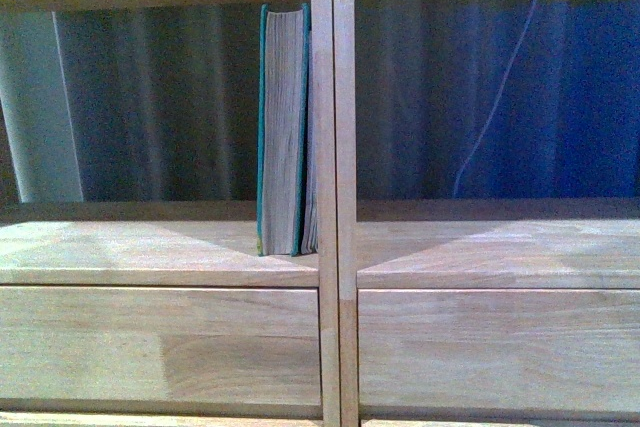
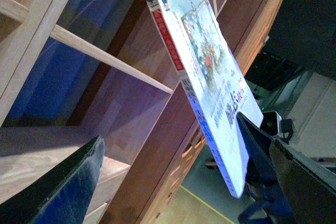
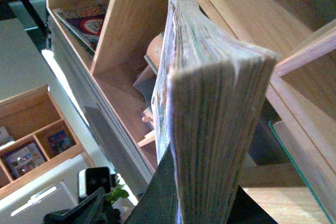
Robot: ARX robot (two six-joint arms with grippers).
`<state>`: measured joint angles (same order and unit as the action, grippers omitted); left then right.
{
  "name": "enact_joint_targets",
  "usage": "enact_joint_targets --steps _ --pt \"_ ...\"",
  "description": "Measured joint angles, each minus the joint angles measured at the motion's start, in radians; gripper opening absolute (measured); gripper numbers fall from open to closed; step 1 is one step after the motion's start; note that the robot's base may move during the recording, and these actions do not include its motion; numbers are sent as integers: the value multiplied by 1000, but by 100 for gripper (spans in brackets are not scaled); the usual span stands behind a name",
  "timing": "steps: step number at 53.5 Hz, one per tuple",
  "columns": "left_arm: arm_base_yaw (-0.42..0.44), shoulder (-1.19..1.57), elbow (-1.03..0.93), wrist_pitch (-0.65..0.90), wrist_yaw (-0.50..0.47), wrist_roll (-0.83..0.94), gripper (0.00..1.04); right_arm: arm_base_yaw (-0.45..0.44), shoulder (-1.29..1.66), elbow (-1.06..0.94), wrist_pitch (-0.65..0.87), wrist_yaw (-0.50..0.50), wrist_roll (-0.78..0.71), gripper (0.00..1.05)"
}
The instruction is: Organize books on shelf
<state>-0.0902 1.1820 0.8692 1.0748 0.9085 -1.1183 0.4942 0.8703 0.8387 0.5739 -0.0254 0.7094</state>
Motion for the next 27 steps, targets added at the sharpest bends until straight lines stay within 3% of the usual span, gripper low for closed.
enact_joint_targets --steps 9,27 --pt "-31 31 45 -27 -29 19 97 60 3 6 -14 3 -15 7" --pt "-113 38 59 -68 -83 62 97 80 40 5 0 6 -14 7"
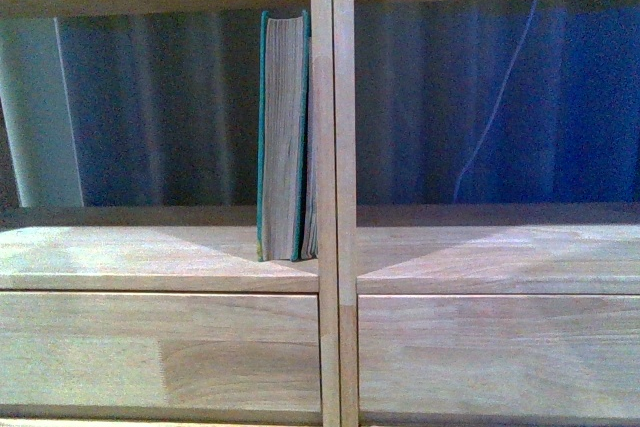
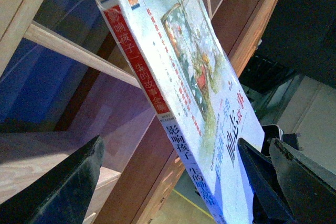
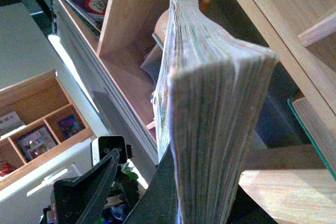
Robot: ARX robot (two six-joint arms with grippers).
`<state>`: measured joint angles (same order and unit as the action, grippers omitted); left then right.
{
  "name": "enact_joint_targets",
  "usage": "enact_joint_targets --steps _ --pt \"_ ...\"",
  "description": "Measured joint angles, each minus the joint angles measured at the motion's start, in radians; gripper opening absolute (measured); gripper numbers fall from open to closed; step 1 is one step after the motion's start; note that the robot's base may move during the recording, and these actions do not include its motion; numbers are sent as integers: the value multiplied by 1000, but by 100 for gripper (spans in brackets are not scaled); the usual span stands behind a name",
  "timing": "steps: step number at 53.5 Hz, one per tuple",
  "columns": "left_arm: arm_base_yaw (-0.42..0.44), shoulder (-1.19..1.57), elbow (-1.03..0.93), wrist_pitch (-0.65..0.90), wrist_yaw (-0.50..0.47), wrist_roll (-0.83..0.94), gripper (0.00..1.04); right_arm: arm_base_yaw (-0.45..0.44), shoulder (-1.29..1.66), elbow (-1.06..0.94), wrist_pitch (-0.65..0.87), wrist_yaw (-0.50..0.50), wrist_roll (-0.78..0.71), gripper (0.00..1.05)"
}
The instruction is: Organize books on shelf
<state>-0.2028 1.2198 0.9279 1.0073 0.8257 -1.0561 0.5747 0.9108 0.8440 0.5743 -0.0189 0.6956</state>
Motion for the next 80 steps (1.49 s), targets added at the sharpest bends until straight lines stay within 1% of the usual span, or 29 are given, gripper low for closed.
enact_joint_targets --steps 6,8,10,17,20,24,32,37,42,55,61,64,67,72,73,77,80 --pt "-18 0 0 -21 -25 28 97 10 3 0 11 -2 1 7" --pt "-21 0 0 -33 -35 39 94 13 4 0 14 -3 1 7" --pt "-23 0 0 -46 -42 52 87 16 5 -1 16 -5 3 7" --pt "-24 0 0 -63 -51 76 70 27 5 -9 26 -3 8 7" --pt "-25 -3 0 -65 -53 85 56 36 5 -18 32 4 8 7" --pt "-29 -9 0 -64 -64 88 40 46 7 -24 40 7 10 7" --pt "-35 -15 0 -50 -74 76 20 57 7 -34 47 18 14 7" --pt "-42 -27 0 -45 -83 36 11 60 8 -40 48 26 15 7" --pt "-51 -38 0 -41 -90 14 7 61 8 -47 54 29 22 7" --pt "-57 -40 0 -41 -95 12 7 61 7 -51 58 31 23 7" --pt "-57 -40 0 -45 -96 13 7 50 5 -51 33 39 22 8" --pt "-56 -40 0 -48 -96 24 7 31 5 -51 26 34 25 18" --pt "-52 -40 0 -55 -94 42 7 11 5 -51 26 29 36 25" --pt "-31 -40 -2 -69 -92 79 7 -58 -2 -52 26 1 68 42" --pt "-29 -40 -2 -71 -92 81 7 -67 -3 -53 27 0 71 44" --pt "8 -40 -2 -90 -92 113 7 -159 -25 -73 41 -38 97 61" --pt "36 -47 -4 -119 -73 158 7 -242 -46 -102 59 -92 121 74"
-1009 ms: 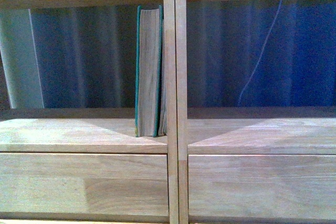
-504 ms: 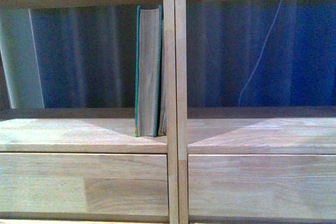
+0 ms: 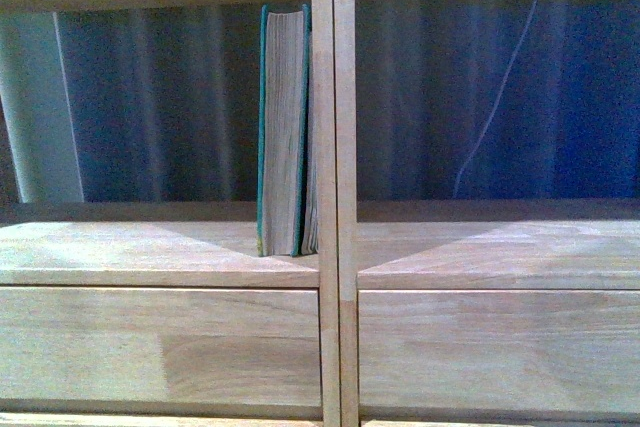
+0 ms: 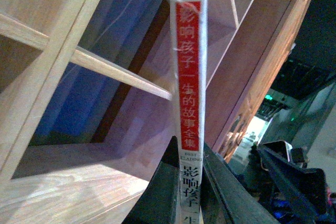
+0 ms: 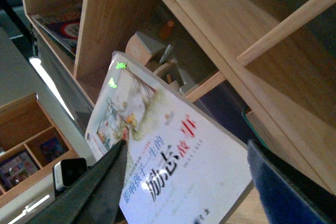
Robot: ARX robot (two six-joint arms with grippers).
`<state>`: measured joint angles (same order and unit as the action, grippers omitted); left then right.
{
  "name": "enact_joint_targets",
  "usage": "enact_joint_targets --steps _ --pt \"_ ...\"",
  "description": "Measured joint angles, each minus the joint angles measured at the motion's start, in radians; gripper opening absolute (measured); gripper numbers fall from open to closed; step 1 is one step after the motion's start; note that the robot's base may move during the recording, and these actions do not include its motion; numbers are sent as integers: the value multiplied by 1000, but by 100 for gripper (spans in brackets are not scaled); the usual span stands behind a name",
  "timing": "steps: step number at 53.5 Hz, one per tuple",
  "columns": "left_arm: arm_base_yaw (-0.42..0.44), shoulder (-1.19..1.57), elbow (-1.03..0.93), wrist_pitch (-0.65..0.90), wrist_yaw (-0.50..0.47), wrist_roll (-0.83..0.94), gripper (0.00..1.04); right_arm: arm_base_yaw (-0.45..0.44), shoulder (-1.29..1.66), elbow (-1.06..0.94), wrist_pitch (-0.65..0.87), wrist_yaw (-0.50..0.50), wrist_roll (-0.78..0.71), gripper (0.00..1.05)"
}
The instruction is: Organize books on shelf
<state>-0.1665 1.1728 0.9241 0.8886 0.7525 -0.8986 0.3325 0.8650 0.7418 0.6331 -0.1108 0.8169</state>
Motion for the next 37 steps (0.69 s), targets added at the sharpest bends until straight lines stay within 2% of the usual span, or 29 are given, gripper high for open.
enact_joint_targets --steps 6,12,14,20,30,37 --pt "72 -42 -12 -86 16 80 7 -163 -30 -57 -6 -79 -16 98" --pt "169 -134 -42 -253 -3 256 7 -327 -58 -117 -13 -126 -100 98" --pt "201 -156 -58 -310 -38 338 7 -370 -66 -137 -3 -138 -125 98" --pt "332 -198 -141 -313 -96 546 7 -485 -75 -206 75 -188 -122 98" --pt "500 -211 -204 -300 -99 736 7 -552 -80 -277 102 -216 -110 98" --pt "550 -174 -229 -293 -79 826 7 -551 -80 -294 118 -214 -106 98"
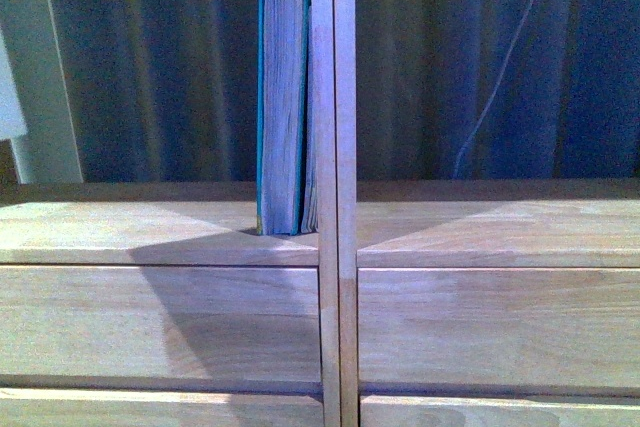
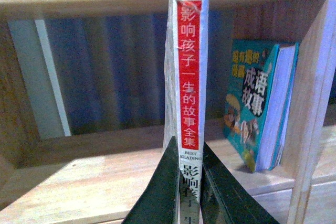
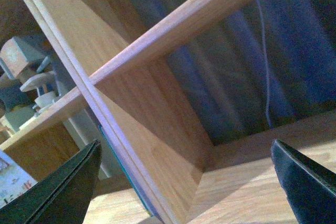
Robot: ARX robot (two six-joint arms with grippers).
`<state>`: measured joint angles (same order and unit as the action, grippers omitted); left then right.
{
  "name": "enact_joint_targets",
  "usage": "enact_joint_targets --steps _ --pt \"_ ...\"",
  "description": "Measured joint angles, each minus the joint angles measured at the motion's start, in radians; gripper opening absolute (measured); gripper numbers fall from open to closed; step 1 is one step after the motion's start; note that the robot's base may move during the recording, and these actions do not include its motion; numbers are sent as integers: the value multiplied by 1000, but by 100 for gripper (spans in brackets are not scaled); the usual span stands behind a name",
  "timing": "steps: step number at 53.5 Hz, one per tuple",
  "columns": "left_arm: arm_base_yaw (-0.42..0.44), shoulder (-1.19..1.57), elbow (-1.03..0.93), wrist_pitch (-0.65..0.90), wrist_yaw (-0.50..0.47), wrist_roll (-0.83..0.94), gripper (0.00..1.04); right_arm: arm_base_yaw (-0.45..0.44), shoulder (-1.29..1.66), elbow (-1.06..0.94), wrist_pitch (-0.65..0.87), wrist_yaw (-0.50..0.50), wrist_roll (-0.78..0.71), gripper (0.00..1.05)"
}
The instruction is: Organize books on shelf
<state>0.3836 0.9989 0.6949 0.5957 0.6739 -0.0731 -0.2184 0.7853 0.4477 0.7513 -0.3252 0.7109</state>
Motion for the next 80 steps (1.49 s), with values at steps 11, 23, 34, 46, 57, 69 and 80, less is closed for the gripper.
enact_joint_targets --steps 11,23,34,46,57,69,80 --pt "-35 160 -5 68 -48 129 7 66 1 -2 21 39 -2 98" --pt "-133 395 121 90 -135 243 7 129 2 -8 31 52 -11 98" --pt "-254 500 254 86 -192 253 7 143 28 -14 61 51 -16 98" --pt "-366 597 381 50 -240 298 7 156 61 -14 84 53 -8 98" --pt "-412 722 449 67 -266 348 7 184 54 -14 86 51 3 98" --pt "-433 821 535 103 -312 358 7 209 24 -13 73 40 3 98" --pt "-468 861 582 130 -335 340 7 244 29 4 78 41 2 98"
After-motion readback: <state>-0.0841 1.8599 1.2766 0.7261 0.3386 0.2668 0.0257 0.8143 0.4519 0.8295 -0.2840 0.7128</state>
